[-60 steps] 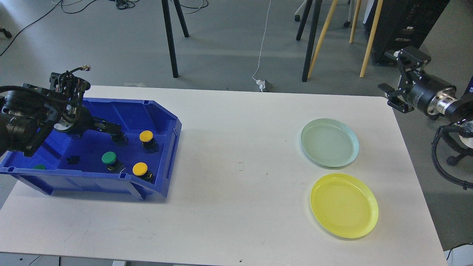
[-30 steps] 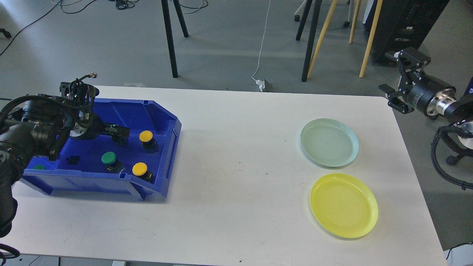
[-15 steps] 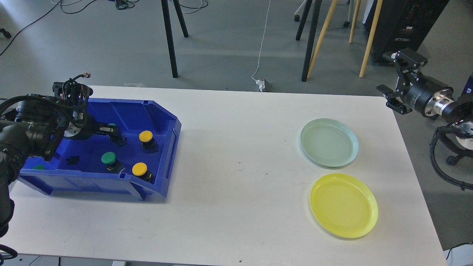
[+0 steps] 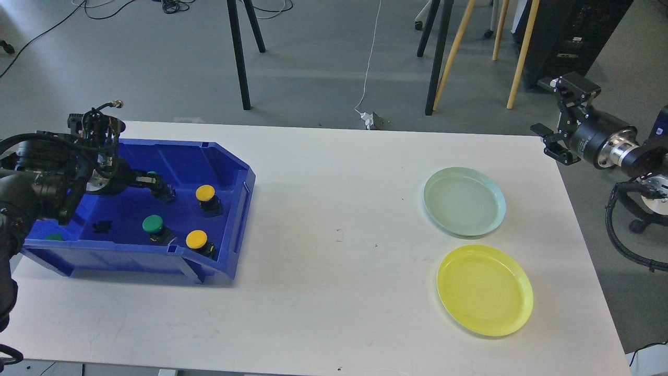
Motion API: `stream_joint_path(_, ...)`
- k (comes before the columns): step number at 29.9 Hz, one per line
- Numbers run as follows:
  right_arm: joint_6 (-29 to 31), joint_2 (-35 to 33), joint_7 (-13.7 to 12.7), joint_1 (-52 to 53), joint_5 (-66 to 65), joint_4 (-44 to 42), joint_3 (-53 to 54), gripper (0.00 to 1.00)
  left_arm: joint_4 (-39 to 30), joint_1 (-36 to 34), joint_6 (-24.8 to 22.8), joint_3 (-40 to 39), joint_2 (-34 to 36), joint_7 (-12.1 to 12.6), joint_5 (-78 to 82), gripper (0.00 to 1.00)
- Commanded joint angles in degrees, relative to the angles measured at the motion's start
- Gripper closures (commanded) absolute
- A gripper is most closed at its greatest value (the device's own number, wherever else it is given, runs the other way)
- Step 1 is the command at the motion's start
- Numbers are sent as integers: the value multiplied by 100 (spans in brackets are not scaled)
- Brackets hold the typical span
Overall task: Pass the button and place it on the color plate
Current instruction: 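Lift the green button out of the bin with the left gripper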
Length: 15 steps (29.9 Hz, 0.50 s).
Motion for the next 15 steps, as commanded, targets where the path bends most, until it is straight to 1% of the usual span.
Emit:
stream_joint_path(1, 4, 102, 0, 1, -10, -69, 0, 1, 5, -81, 2, 24, 374, 1, 75, 72)
stream_joint_path(8, 4, 321, 0, 18, -151, -245, 0, 1, 5, -81, 2, 542, 814, 1, 75, 73)
stream_joint_path(15, 13, 506, -70, 45, -160, -333, 0, 1, 5, -81, 2, 551, 1105, 1, 22, 73)
